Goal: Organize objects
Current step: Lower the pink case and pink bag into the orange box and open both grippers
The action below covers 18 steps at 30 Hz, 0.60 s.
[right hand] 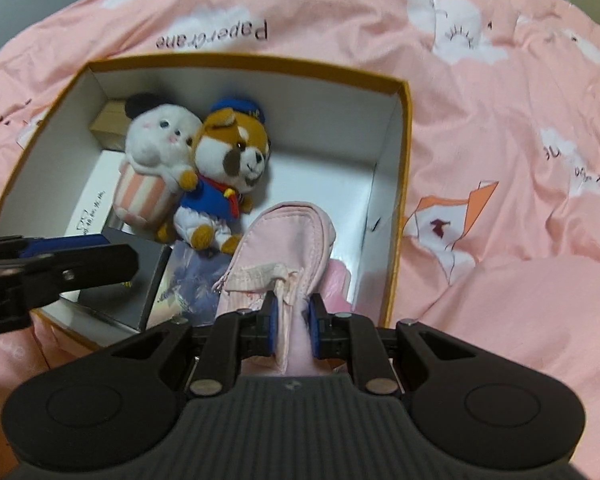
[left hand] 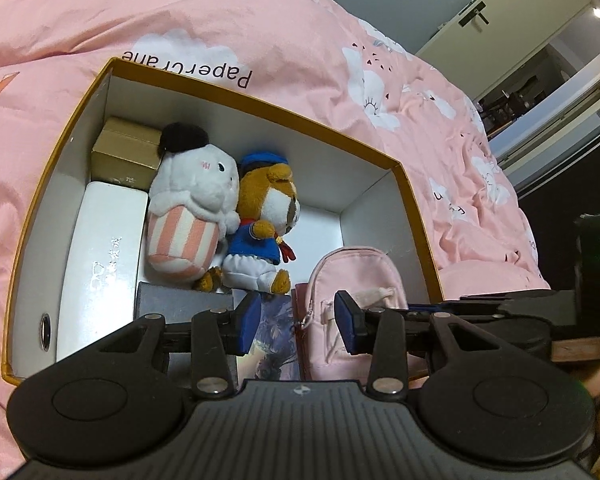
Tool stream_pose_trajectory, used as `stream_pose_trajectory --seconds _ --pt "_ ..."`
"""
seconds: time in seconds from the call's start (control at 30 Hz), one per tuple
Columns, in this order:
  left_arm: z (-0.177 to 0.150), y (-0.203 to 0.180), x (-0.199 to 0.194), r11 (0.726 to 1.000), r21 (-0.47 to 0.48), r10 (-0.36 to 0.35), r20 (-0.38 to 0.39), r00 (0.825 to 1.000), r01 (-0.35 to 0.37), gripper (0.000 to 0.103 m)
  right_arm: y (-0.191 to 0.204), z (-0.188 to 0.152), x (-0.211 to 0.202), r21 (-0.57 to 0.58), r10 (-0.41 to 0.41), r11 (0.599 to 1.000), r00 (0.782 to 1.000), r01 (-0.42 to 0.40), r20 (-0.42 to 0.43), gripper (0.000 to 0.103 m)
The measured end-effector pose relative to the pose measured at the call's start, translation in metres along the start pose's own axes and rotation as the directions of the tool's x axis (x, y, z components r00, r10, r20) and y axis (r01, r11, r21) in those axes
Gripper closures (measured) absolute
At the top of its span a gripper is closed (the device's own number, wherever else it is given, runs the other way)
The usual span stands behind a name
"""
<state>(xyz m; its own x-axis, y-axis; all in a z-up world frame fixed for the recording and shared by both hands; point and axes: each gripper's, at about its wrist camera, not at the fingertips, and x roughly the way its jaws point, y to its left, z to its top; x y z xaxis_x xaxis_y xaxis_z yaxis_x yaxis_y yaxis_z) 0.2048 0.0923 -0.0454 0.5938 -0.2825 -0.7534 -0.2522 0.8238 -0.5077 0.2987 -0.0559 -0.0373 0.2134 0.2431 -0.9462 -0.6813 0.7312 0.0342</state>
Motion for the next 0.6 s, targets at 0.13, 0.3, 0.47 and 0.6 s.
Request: stream_pose_trajectory --seconds 0.13,0.3,0.47,0.6 --pt "-0.003 0.001 0.003 1.0 0.0 -0.009 -0.013 1.0 0.009 0.058 0.005 0.005 0.012 -0.024 -0.035 0.999 0.998 0.034 -0.044 0.086" --pt "-0.006 0.001 0.006 1.0 0.0 -0.016 -0.027 1.0 0.016 0.058 0.017 0.008 0.022 -0.104 -0.104 0.99 0.991 0.095 -0.083 0.083" --pt "-0.007 0.004 0.003 1.0 -0.003 -0.018 -0.022 1.0 0.018 0.058 0.03 0.011 0.025 -0.199 -0.179 0.967 0.979 0.158 -0.092 0.074" --pt "-0.008 0.007 0.003 1.0 -0.011 -0.013 -0.021 1.0 0.013 0.058 0.028 0.011 0.009 -0.226 -0.189 0.959 0.979 0.169 -0.072 0.067"
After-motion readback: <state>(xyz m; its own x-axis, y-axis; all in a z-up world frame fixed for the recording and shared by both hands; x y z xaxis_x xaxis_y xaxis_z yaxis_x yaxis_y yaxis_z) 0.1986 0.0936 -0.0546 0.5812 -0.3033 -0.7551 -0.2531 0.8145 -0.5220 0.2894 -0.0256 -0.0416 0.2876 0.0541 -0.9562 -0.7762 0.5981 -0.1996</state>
